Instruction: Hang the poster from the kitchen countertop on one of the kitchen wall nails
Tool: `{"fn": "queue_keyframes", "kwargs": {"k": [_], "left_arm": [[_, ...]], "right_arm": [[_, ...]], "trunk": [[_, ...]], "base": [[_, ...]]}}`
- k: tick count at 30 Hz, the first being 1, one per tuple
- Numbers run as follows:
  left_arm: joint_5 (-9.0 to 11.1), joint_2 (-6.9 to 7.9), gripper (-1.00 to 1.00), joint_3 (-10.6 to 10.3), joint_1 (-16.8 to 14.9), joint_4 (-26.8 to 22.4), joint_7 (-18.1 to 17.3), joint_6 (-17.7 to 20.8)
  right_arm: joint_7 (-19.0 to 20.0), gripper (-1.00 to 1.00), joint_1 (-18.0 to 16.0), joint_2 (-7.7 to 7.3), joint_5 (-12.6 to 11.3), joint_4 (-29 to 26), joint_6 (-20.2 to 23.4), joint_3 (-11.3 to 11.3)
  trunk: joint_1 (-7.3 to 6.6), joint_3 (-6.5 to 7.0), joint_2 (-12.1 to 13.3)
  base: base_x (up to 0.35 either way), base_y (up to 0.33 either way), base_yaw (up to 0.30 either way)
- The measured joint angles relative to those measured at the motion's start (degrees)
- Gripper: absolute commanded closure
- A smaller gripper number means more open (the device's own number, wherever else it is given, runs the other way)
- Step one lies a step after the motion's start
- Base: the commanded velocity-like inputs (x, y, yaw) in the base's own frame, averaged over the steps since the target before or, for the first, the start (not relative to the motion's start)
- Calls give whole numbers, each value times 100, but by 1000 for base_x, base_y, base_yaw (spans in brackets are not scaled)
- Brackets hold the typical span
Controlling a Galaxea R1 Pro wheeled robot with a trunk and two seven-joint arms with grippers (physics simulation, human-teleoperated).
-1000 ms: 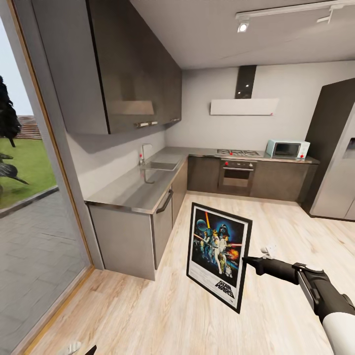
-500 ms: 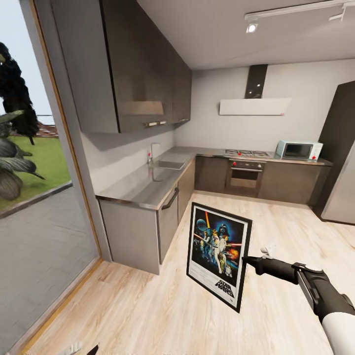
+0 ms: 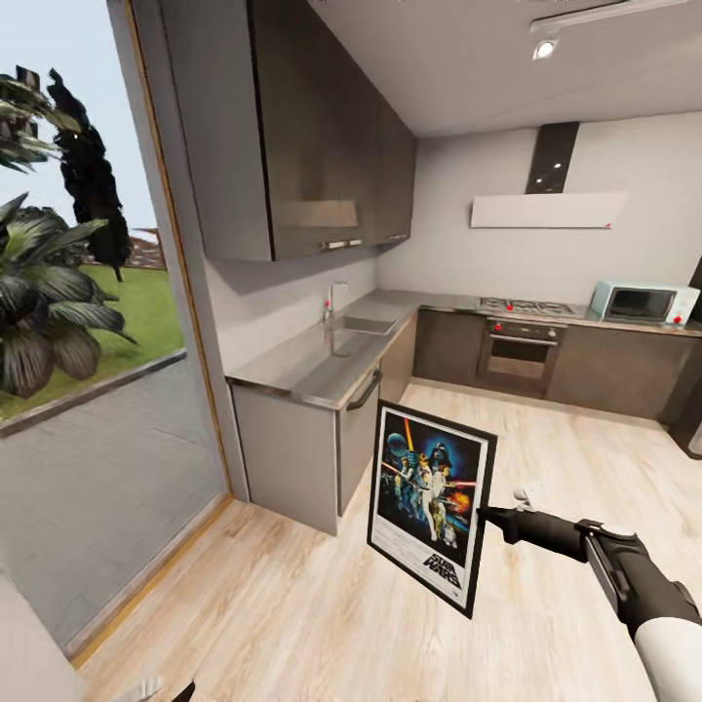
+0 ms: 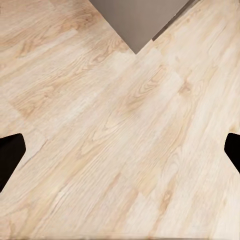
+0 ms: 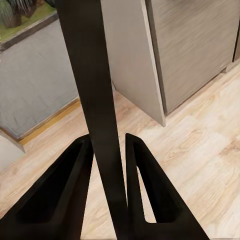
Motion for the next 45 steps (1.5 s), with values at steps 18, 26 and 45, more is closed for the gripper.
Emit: {"fn": "queue_keyframes", "kwargs": {"k": [18,26,45], "left_arm": [[-1,1,-100,0,1,1,-2,-1],[-1,0,-100,0,0,0,0,0],[-1,1,-100,3,2,-2,0,1]], "right_arm": [[-474,100,-1,76,-13,3,16,10],[-474,100,0,77,-13,-39,19,7],[-488,100,-2,86,-15,-67,16,11]], "trunk": [[-2,0,-1],[0,0,0],[-2,0,-1]], "base": [[-96,-112,254],[-94,-103,171],[-176,-192,213]]}}
